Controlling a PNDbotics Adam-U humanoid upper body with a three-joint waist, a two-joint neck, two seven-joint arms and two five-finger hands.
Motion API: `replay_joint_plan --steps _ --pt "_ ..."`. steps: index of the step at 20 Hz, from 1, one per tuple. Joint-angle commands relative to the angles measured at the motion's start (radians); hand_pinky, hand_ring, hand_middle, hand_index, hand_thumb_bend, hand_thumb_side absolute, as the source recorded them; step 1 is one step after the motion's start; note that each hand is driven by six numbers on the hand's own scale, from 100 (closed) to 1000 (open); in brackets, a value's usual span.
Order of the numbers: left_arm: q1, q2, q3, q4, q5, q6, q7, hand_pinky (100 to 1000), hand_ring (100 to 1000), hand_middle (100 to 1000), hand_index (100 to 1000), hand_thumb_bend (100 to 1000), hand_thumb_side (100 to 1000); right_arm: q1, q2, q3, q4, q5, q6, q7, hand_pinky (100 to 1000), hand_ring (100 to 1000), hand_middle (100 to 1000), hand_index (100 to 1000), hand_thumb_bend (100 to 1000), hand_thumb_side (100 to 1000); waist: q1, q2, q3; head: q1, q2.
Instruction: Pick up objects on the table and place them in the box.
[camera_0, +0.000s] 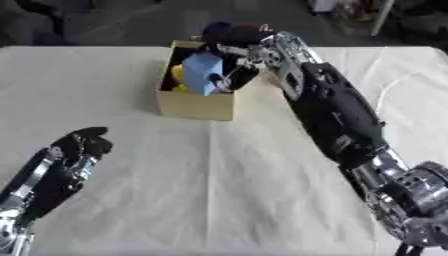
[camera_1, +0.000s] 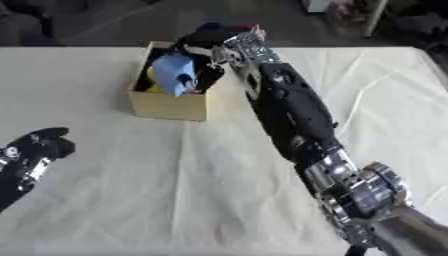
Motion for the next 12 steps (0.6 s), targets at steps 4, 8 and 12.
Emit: replay_joint_plan --steps 4,8,12 --pt "-0.006 0.009 0.001 -0.016 0.005 0.0 -0.003 813 744 658 865 100 706 -0.017 -0.012 0.001 -0.004 0.087 -0.004 -0.05 839 841 865 981 237 546 0.011 -0.023 -0.001 -0.002 -0.003" --pt "-0.006 0.008 0.0 -0.016 0.005 0.0 -0.004 813 744 658 865 100 707 -0.02 -0.021 -0.003 -0.021 0.14 0.012 -0.107 836 843 883 985 247 543 0.009 -0.023 -0.002 -0.003 -0.003" --pt "-0.005 0.009 0.001 -0.016 0.005 0.001 -0.003 813 745 658 865 100 708 -0.021 -0.029 -0.013 -0.026 0.173 0.051 -0.175 830 834 883 983 254 577 0.009 -0.024 -0.003 -0.004 -0.003"
